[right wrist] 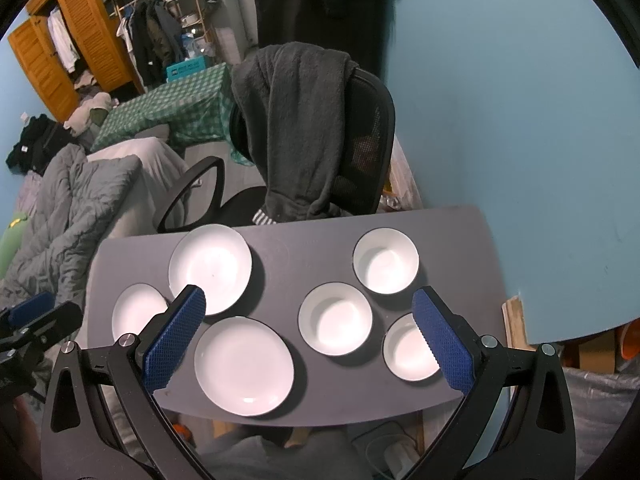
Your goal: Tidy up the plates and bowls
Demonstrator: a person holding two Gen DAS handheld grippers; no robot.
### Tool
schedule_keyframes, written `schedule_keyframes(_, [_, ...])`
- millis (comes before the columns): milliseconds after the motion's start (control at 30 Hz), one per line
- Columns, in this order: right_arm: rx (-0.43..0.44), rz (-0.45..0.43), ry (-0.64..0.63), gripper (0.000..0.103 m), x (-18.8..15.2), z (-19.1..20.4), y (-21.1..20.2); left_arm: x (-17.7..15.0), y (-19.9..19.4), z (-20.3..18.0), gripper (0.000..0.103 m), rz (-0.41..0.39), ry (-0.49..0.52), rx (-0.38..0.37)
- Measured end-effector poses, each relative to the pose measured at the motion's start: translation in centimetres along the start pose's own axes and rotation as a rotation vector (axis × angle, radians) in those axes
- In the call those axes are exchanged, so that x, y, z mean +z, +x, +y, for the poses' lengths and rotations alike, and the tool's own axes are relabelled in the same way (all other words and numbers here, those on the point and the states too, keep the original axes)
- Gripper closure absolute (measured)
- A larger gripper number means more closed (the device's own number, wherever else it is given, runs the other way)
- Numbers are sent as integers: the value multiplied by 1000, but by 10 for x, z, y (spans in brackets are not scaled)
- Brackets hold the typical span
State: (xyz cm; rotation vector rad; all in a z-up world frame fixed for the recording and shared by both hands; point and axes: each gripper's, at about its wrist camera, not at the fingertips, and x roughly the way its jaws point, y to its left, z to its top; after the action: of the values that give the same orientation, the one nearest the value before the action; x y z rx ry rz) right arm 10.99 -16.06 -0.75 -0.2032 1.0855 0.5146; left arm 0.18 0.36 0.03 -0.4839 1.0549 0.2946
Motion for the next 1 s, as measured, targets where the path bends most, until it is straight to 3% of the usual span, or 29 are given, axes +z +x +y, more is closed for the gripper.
schedule_keyframes(1000, [7,3,-10,2,0,9,2,-1,2,0,18,2,0,-2])
